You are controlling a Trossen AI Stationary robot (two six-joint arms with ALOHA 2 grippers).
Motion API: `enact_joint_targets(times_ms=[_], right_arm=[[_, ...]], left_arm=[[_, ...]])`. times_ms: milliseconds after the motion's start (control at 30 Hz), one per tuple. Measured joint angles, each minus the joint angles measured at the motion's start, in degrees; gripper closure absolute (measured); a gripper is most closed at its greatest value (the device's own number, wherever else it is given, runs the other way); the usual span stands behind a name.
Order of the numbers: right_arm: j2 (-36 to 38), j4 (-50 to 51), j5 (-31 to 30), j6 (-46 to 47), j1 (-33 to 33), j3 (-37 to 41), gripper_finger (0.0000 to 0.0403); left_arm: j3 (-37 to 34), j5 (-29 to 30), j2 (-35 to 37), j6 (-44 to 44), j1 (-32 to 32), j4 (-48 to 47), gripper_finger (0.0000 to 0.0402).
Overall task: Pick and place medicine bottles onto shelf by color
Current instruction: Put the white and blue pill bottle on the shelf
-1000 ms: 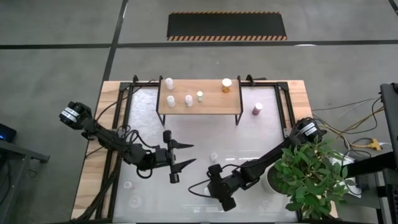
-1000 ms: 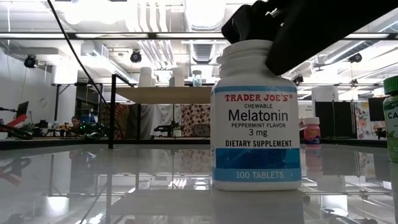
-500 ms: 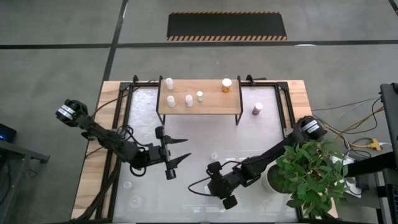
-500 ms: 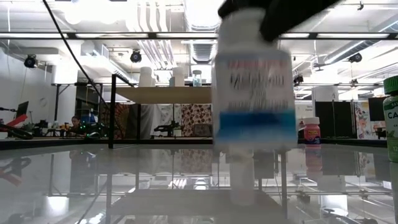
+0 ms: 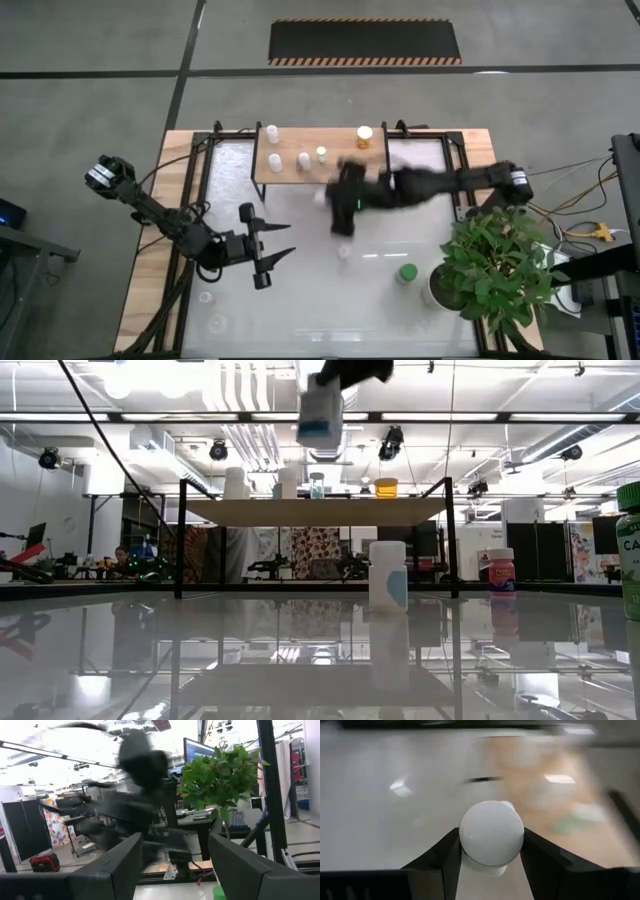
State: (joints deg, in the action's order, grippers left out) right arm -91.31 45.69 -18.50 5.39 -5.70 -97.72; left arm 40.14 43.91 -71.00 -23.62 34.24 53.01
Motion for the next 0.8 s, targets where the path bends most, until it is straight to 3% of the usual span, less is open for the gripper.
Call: enact_joint_targets(times_ms=[100, 167, 400, 800], right_arm=[[0.35, 4.15, -6.28, 2.61, 6.56, -2.86, 0.0238], [0.42, 6.15, -6.54, 4.14, 10.9, -3.8, 0.0237], [-0.35, 5.84, 2.04, 7.23, 23.26, -3.55, 0.0237], [-5.97, 3.59, 1.76, 14.88, 26.49, -3.14, 0.0236]], left_arm=[[-0.04, -0.08, 0.09, -2.02, 0.07, -0.04, 0.0189], [-0.04, -0.08, 0.19, -2.67, 0.0, 0.02, 0.0189], [-0.04, -0.08, 0.72, -3.82, 0.0, 0.09, 0.0189], [-0.02, -0.08, 0.72, -3.88, -0.02, 0.0, 0.0189]])
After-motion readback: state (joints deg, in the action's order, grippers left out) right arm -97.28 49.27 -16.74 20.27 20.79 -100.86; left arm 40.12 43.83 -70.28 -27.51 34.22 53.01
